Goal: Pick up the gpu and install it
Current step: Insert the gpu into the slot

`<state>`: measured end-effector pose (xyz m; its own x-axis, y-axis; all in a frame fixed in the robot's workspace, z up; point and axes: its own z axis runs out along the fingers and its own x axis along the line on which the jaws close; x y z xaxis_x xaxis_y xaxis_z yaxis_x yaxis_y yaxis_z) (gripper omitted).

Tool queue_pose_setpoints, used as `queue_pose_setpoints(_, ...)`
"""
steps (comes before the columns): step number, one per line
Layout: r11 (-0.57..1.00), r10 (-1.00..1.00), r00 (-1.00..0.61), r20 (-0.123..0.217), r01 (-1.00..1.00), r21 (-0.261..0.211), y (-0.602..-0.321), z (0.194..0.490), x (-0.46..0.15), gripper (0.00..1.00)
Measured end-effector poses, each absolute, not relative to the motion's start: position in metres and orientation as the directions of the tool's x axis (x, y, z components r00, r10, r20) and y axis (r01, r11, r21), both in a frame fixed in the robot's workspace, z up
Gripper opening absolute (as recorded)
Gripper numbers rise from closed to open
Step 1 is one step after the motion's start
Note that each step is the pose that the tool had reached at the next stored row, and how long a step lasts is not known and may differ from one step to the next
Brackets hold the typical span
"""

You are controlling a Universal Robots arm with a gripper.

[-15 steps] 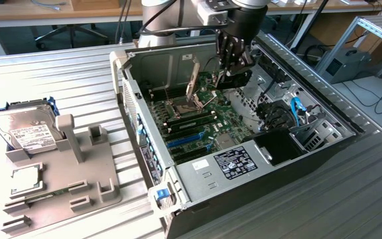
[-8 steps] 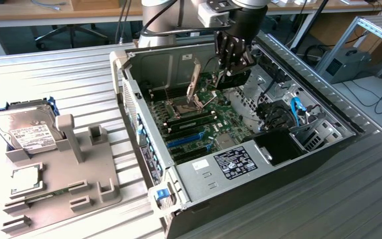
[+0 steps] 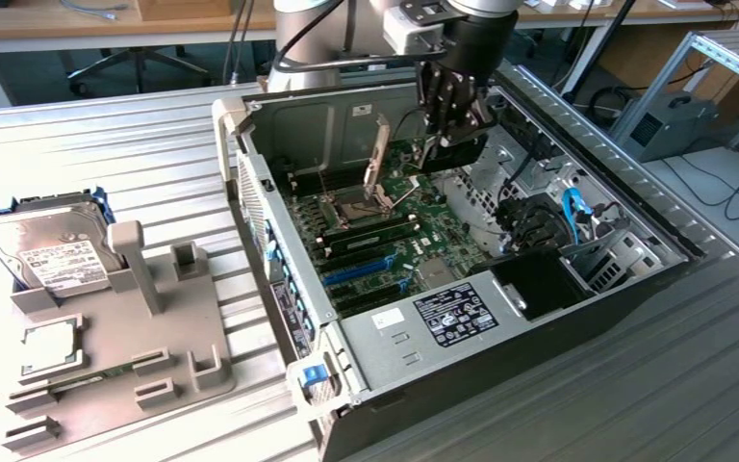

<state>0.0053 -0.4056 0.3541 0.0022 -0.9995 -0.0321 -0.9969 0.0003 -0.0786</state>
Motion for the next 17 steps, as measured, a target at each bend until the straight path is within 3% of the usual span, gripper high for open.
queue_pose_setpoints(17,0.0,-0.999,0.002,-0.032,-0.996,-0.086,-0.408,0.3526,0.0019,0.26)
